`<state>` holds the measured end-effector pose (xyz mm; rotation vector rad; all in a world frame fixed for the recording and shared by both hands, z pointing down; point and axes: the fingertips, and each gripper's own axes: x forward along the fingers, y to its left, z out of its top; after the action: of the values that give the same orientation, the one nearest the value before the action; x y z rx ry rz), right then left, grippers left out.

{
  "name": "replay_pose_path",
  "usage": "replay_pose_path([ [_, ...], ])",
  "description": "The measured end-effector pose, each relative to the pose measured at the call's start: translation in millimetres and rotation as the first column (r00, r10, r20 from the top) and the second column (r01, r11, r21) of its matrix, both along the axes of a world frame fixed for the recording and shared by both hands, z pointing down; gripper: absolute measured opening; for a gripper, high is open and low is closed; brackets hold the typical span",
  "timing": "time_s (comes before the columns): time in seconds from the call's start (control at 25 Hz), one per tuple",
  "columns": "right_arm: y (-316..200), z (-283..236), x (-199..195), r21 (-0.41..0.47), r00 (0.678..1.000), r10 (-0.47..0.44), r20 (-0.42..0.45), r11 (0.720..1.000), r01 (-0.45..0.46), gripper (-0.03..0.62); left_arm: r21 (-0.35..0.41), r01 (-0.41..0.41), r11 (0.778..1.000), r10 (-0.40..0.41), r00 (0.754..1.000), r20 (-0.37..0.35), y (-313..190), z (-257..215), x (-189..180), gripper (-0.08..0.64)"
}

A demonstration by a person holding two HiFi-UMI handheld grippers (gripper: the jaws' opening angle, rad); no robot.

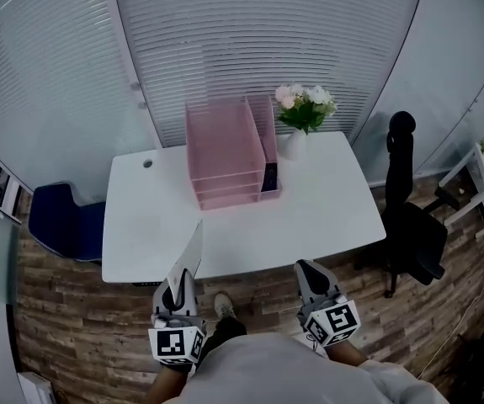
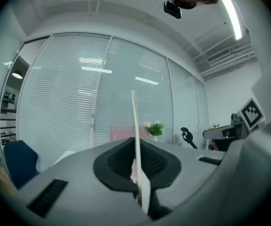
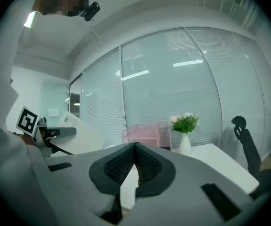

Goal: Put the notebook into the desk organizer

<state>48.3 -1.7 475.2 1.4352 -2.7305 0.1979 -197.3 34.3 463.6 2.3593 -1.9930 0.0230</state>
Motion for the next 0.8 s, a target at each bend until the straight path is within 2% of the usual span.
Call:
replay_pose_path([
  [0.28,-68.0,-12.3,-42.2,0.003,0.999,0.042,0.006,0.999,-0.042,0.013,0.029,-0.081,0.996,0.079,0.995,0.057,-69.9,-29.5,-27.0,0.015],
  [0.44,-94.8,-5.2,-53.8,-0.013,0.999,0.050,0.011,0.999,-0.050,0.014,0.048,-0.121,0.991,0.113,0.983,0.145,-102.1,-46.4,-33.5,0.015],
  [0.56,-111.4,1.7,-51.9,-0.029,0.998,0.053,0.017,0.998,-0.053,0.013,0.076,-0.138,0.988,0.116,0.963,0.241,-120.0,-64.7,-32.1,0.016],
  [0.72,-137.9,-4.2,-51.4,-0.011,0.999,0.025,0.036,1.000,-0.024,0.013,-0.027,-0.098,0.995,0.102,0.938,0.333,-157.1,-67.5,-31.0,0.015],
  [0.8,-148.1,-6.4,-41.0,-0.005,0.999,0.018,0.038,1.000,-0.018,0.013,0.001,-0.091,0.996,0.085,0.932,0.353,-183.5,-77.6,-21.0,0.015],
])
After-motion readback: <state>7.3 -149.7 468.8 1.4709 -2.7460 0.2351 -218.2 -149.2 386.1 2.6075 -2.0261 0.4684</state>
